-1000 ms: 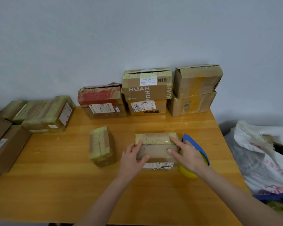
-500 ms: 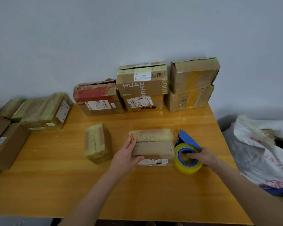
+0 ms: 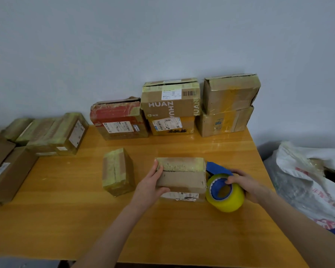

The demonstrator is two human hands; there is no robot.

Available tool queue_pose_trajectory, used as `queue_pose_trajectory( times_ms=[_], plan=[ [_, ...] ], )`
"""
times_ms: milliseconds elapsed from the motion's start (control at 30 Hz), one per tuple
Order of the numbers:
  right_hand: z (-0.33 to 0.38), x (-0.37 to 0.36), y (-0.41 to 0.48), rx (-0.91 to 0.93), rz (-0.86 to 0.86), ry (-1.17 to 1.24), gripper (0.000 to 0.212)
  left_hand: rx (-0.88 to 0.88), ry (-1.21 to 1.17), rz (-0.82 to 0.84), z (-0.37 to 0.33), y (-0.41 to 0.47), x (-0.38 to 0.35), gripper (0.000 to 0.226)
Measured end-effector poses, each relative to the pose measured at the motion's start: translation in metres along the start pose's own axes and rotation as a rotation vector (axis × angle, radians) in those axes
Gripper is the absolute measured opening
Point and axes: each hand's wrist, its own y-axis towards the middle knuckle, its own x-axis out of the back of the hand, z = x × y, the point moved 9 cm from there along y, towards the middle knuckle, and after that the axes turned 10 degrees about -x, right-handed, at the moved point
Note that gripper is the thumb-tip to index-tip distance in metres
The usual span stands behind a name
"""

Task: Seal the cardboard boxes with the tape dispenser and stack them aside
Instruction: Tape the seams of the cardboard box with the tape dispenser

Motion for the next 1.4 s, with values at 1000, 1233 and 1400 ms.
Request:
queue_pose_trajectory(
  times_ms=[1000, 1233, 1400],
  plan=[
    [0.138, -0.074, -0.115, 0.575, 0.089, -0.861, 0.06, 0.518, -1.092, -0.092, -0.007, 0.025, 0.019, 0.063],
    [0.14, -0.076, -0.115, 0.592, 0.104, -0.881, 0.066, 0.568, -1.04, -0.12, -0.002, 0.036, 0.021, 0.017],
    [0.143, -0.082, -0.114, 0.616, 0.086, -0.957, 0.068, 0.52, -0.995, -0.188, -0.002, 0.037, 0.03, 0.009]
  ],
)
